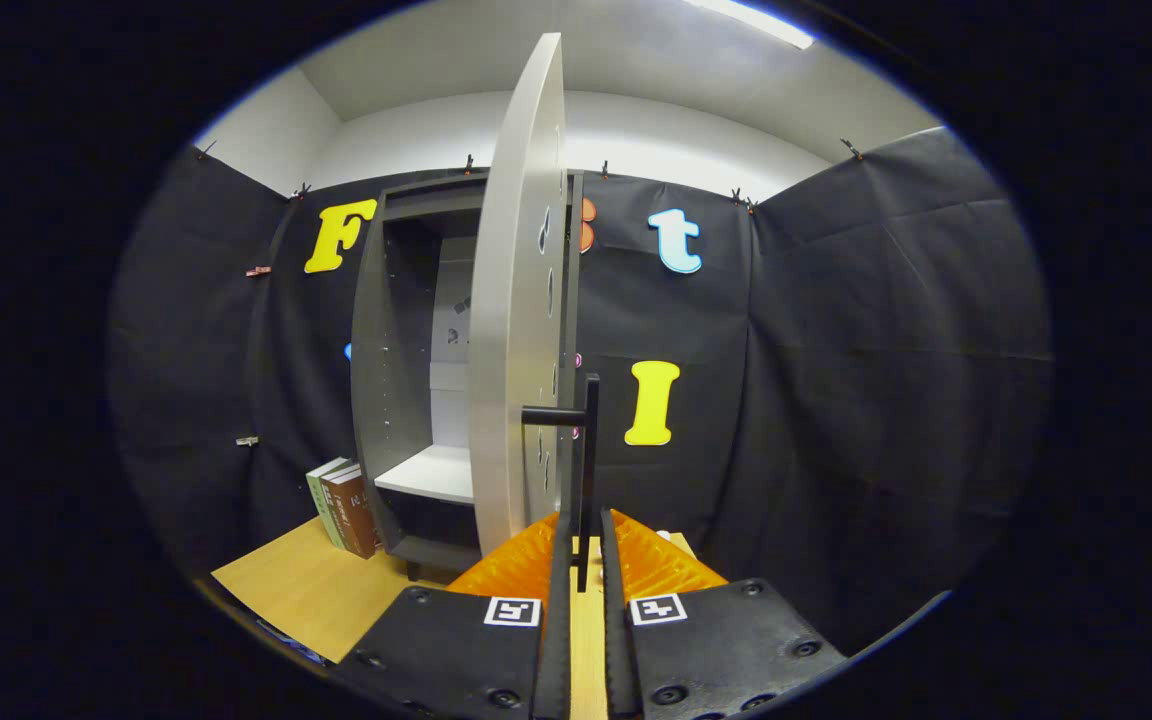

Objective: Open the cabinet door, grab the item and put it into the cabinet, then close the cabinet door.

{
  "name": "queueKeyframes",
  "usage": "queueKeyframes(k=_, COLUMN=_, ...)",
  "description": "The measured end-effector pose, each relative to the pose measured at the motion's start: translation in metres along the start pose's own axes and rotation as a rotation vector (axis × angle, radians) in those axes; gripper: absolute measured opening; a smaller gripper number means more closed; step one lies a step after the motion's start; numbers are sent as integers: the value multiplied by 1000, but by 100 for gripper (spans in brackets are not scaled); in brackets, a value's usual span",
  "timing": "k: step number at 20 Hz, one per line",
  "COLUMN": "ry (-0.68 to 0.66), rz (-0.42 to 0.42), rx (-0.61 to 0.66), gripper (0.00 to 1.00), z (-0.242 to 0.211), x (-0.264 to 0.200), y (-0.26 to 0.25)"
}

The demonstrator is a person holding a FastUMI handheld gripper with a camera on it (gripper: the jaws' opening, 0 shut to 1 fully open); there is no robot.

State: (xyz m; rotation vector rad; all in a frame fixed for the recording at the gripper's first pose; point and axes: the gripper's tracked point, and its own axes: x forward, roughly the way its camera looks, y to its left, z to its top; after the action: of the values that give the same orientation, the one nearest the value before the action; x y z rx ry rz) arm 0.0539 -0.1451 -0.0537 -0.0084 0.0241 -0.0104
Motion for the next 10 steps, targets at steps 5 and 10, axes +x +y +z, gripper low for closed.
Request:
queueKeyframes(k=5, ry=-53, rz=-21, rx=29, gripper=18, z=13, x=0, y=14)
queueKeyframes(k=10, ry=-77, rz=-6, rx=-12, gripper=16, z=19, x=5, y=35)
